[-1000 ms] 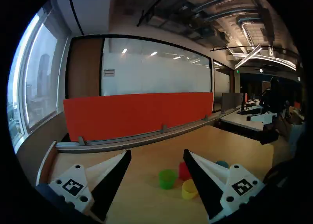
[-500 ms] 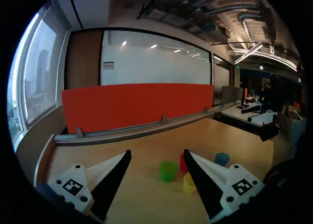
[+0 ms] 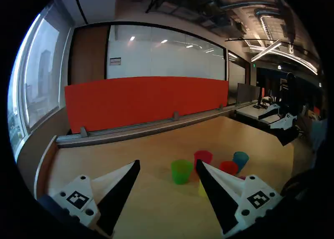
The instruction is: Pour water
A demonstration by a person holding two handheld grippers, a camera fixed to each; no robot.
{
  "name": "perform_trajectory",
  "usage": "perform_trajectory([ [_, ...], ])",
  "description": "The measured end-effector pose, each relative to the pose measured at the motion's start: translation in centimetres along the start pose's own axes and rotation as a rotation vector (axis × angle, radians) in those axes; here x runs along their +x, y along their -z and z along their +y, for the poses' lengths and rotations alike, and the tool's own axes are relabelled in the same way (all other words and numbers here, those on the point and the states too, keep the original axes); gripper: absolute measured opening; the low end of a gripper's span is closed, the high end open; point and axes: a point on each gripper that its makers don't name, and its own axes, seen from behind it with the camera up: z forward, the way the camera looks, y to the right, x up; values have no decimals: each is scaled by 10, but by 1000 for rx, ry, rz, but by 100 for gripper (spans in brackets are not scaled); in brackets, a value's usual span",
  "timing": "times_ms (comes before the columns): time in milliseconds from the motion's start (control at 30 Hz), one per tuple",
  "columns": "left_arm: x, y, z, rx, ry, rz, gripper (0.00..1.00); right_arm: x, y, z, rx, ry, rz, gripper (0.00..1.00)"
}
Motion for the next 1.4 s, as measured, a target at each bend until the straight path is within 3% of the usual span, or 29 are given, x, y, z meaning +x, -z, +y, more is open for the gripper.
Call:
perform_trajectory([
  [867, -55, -17, 5, -16, -18, -85, 99, -67, -28, -11, 55, 10, -146, 100],
  [1400, -74, -29, 5, -18, -22, -112, 99, -110, -52, -17, 84, 8, -224, 100],
])
